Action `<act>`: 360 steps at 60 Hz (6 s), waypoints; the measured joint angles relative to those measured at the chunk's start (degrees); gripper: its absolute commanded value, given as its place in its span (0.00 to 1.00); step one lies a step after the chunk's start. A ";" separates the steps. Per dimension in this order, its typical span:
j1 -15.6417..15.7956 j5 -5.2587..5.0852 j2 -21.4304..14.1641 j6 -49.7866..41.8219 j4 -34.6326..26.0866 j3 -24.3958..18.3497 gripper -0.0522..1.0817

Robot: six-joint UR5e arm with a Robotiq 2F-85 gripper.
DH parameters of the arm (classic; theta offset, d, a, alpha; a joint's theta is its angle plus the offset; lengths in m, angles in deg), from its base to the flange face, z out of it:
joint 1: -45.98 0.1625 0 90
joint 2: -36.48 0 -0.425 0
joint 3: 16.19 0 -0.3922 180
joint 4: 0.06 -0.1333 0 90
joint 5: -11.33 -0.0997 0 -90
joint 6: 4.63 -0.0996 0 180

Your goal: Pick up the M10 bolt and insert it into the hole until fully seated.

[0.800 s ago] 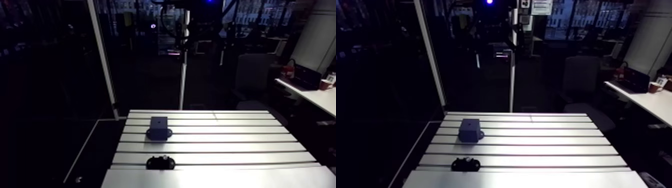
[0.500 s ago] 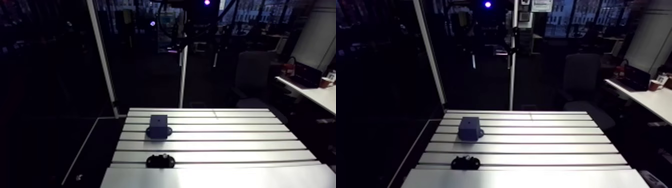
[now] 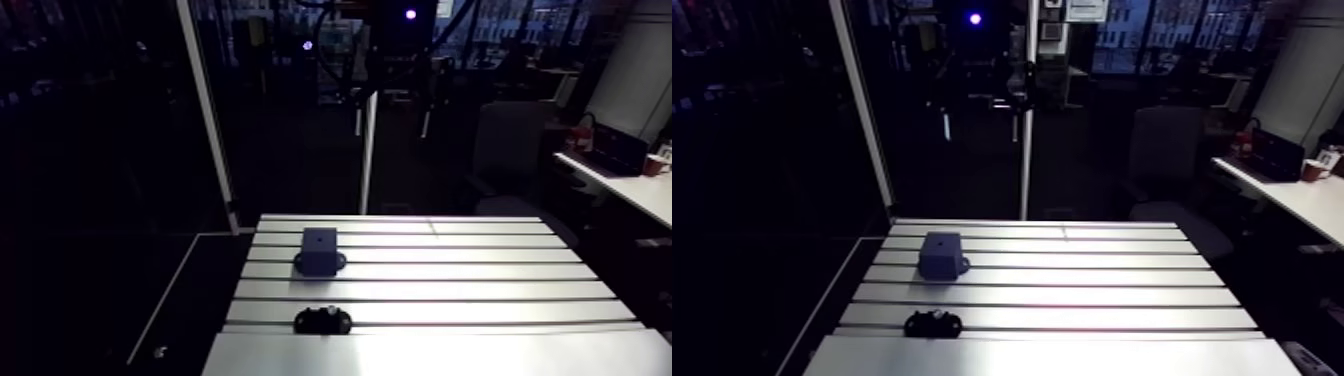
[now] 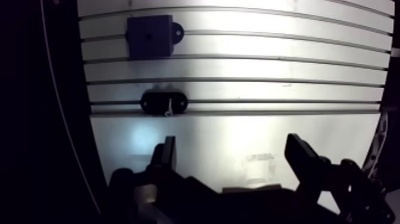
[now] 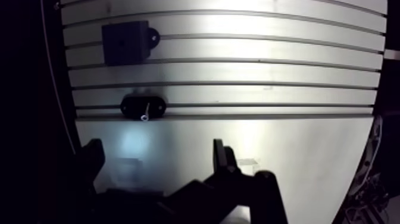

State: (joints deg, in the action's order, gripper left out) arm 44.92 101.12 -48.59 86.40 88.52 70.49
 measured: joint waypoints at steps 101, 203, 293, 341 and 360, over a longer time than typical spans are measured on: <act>10.10 0.64 4.88 -7.88 36.86 28.25 0.14; 10.35 1.59 5.27 -6.84 41.64 35.85 0.45; 11.36 1.64 6.42 -6.79 41.73 35.89 0.57; 11.35 1.73 6.78 -6.63 41.65 35.81 0.65; 11.31 1.75 6.86 -6.61 41.65 35.74 0.72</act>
State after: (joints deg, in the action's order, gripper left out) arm 56.22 102.87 -41.73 79.79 130.17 106.22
